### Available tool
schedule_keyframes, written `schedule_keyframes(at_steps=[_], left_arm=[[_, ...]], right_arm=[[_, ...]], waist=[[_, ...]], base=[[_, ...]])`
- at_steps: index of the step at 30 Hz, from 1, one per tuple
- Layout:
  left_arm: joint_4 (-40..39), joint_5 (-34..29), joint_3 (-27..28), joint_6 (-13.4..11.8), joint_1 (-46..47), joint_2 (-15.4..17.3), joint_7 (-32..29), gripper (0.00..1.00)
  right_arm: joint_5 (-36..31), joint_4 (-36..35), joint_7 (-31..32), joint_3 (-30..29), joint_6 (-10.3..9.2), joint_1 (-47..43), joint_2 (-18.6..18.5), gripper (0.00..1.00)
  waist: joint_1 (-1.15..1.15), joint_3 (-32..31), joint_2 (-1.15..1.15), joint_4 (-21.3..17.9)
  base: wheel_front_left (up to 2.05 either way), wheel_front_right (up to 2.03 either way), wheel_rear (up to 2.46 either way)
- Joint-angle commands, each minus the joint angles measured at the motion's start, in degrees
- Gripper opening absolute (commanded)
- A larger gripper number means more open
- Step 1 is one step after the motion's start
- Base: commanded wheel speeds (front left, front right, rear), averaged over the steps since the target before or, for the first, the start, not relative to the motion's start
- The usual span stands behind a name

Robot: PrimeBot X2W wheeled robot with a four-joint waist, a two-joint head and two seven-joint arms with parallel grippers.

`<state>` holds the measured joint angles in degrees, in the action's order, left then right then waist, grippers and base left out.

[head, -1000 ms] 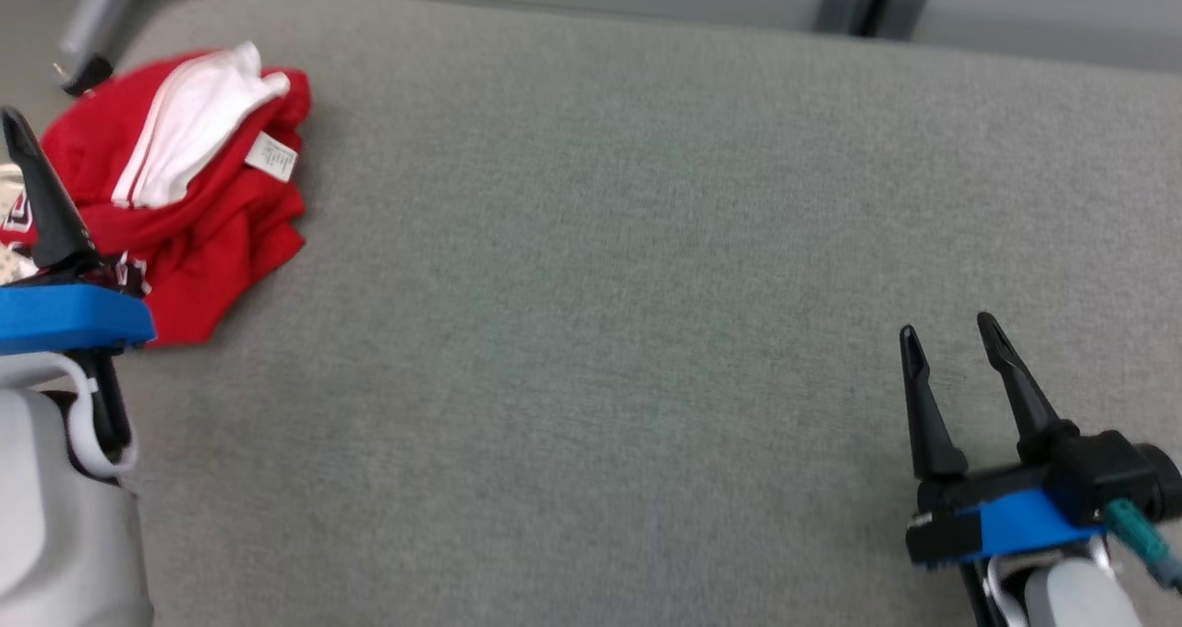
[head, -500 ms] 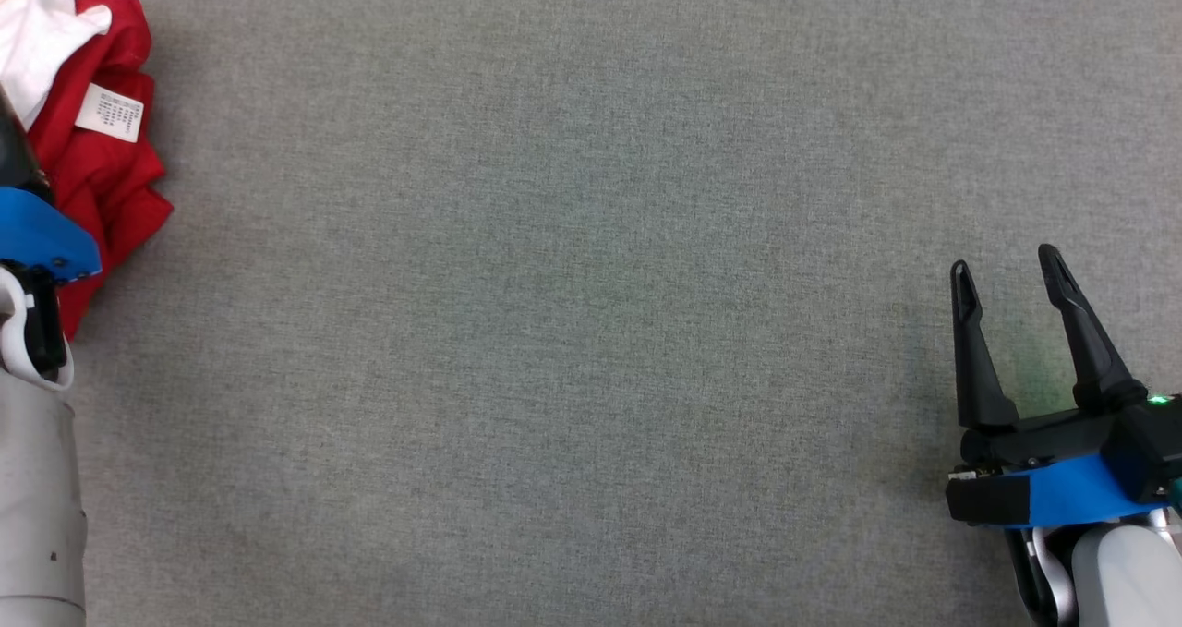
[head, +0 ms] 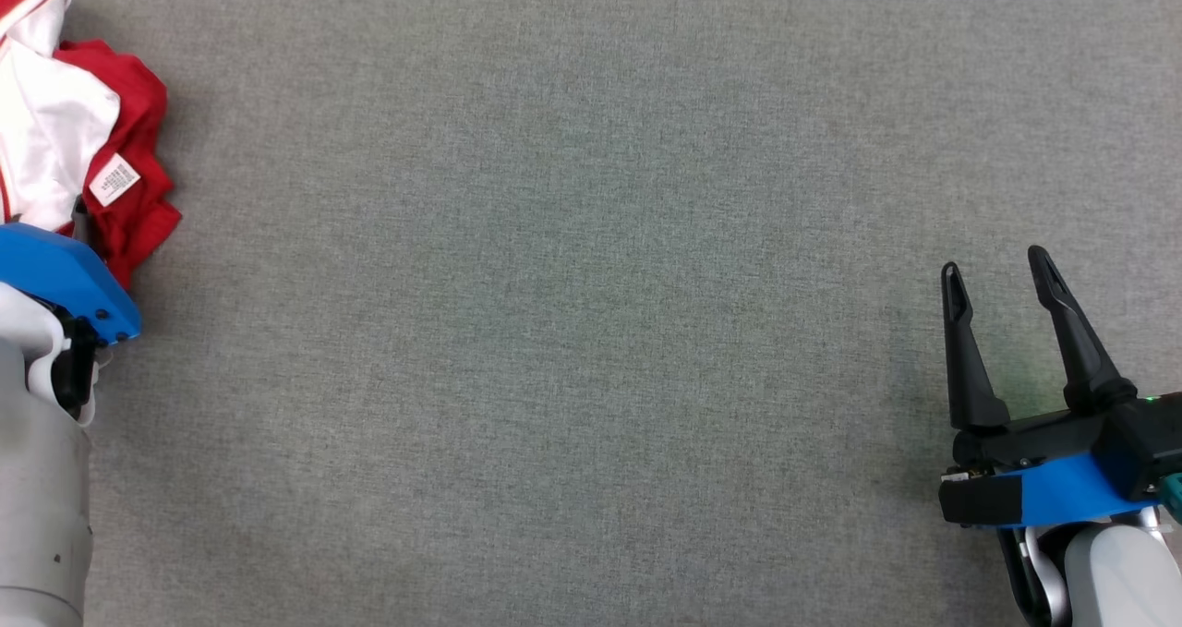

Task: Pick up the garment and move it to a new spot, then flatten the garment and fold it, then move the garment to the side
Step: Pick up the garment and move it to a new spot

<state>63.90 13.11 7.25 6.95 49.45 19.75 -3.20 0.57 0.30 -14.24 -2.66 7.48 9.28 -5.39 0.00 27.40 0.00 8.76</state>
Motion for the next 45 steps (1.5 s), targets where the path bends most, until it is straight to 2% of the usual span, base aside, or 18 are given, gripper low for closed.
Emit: schedule_keyframes(at_steps=[1,16,24,30,37,40,45], left_arm=[[0.7,0.3,-0.3,0.3,0.0,0.2,-0.2,0.0],[-4.2,-1.9,-6.1,0.5,3.8,3.1,12.1,0.0],[-13.6,-1.4,-12.7,0.5,7.7,3.1,14.6,0.0],[-26.0,0.0,-16.8,0.5,10.1,3.1,13.0,0.0],[-40.3,1.6,-20.2,0.5,12.5,0.6,9.7,0.0],[-43.9,2.3,-22.2,0.5,13.3,-0.9,8.3,0.0],[-45.6,2.8,-25.9,0.5,11.5,-2.8,6.4,0.0]], right_arm=[[0.1,0.2,-0.1,0.1,0.03,0.9,0.2,1.0],[1.9,4.1,-0.8,1.4,0.02,-1.7,1.5,1.0],[3.5,6.2,-1.0,2.1,0.03,-3.3,2.3,1.0],[5.2,6.1,-1.0,2.8,0.02,-4.2,2.5,1.0],[8.3,6.0,-1.0,3.7,0.03,-3.5,2.5,1.0],[9.7,6.2,-1.0,4.1,0.03,-3.5,2.5,1.0],[11.9,6.4,-1.0,5.5,0.03,-3.1,2.5,1.0]], waist=[[0.0,-0.5,0.0,-0.2],[0.0,-9.3,0.0,-0.9],[0.0,-14.9,0.0,-3.2],[0.0,-17.2,0.0,-7.5],[0.0,-17.2,0.0,-15.4],[0.0,-16.8,0.0,-18.5],[0.0,-16.1,0.0,-23.1]], base=[[0.0,0.0,0.0],[0.0,0.0,0.0],[0.0,0.0,0.0],[0.0,0.0,0.0],[0.0,0.0,0.0],[0.0,0.0,0.0],[0.0,0.0,0.0]])
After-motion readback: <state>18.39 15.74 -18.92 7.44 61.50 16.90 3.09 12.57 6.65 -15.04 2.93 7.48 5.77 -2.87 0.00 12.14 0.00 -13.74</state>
